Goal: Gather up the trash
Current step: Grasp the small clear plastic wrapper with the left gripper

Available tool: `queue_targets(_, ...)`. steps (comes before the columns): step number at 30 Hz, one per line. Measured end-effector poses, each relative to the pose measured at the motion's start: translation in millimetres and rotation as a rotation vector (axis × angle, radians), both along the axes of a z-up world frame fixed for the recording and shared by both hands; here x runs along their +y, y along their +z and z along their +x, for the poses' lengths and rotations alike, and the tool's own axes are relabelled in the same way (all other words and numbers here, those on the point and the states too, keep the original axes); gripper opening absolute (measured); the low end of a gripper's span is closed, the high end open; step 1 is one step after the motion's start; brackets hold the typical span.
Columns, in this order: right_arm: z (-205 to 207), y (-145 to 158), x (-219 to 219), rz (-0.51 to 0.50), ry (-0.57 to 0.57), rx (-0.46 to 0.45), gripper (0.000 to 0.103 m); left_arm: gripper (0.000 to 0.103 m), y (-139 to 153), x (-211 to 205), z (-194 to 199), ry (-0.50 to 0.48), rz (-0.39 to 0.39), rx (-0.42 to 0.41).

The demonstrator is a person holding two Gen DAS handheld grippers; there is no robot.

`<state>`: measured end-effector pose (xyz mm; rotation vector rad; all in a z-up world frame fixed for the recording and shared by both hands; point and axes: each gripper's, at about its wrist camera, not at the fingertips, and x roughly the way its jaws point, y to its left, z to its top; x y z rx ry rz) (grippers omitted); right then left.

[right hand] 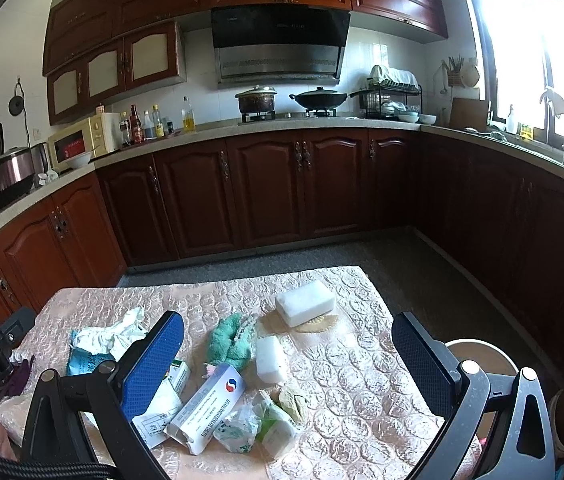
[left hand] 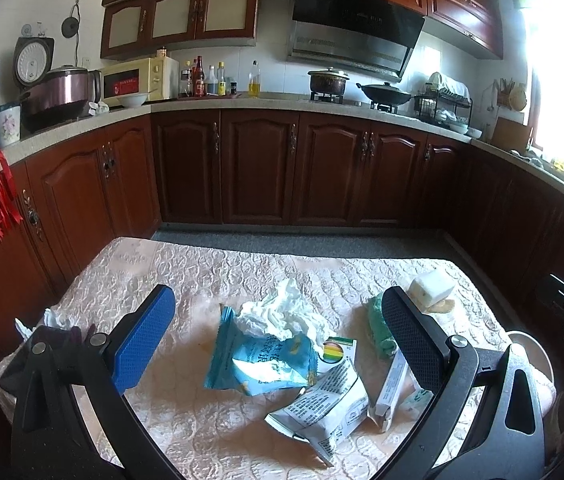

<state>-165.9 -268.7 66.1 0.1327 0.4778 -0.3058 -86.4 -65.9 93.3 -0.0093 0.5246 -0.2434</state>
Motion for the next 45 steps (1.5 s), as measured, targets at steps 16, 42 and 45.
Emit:
queue_targets(16, 20, -71, -33, 0.131, 0.062, 0.257, 0.103, 0.103, -60, -3, 20, -0.183, 0.064, 0.247)
queue_targets(42, -6, -126, -115, 0.558, 0.143, 0.241, 0.024, 0.090, -100, -168, 3, -0.595, 0.264, 0.324)
queue_targets(45, -17, -121, -128, 0.574, 0.115, 0.207, 0.024, 0.080, -114, -192, 5, -0.628, 0.343, 0.332)
